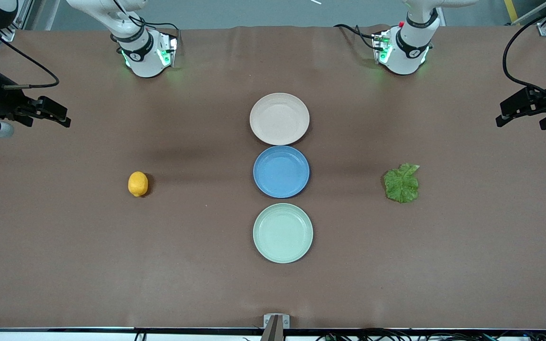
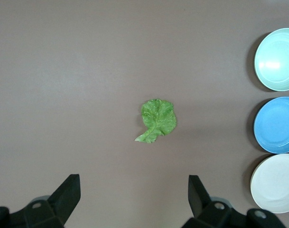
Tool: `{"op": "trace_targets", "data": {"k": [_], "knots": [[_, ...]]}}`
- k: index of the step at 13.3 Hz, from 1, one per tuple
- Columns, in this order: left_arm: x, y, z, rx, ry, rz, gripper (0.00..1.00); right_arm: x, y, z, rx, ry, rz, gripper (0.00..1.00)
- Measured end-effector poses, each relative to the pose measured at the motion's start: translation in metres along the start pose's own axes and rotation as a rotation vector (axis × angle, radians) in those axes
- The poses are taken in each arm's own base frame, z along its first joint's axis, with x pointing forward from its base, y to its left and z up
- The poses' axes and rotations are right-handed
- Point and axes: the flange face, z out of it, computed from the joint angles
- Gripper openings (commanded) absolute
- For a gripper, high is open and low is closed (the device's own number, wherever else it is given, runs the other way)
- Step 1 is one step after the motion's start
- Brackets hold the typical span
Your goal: Pick lemon and lettuce from plates
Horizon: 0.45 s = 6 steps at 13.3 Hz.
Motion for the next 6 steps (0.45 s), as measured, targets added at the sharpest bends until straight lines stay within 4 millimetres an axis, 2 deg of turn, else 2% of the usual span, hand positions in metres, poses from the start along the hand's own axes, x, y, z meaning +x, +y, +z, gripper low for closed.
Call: {"op": "trace_targets", "data": {"k": [6], "knots": [[0.0022, 0.0001, -0.0018, 0.0, 0.02, -0.059, 1.0, 0.0016, -0.0004, -0.0017, 0.001, 0.017, 0.0, 1.0]]}}
